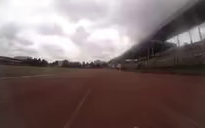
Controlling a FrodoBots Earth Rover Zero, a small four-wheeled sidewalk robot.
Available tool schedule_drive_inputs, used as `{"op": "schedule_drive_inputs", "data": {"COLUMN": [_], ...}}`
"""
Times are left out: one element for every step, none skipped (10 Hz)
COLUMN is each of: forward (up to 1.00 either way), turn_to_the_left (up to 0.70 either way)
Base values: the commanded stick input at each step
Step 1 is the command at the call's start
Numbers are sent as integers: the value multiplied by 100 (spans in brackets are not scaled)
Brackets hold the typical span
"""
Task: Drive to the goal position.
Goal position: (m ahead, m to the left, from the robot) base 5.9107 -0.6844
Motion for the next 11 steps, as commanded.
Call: {"op": "schedule_drive_inputs", "data": {"forward": [70, 70, 70, 70, 70, 70, 70, 70, 70, 70, 70], "turn_to_the_left": [-35, -35, -35, -35, -35, -35, -35, -35, 0, 0, 0]}}
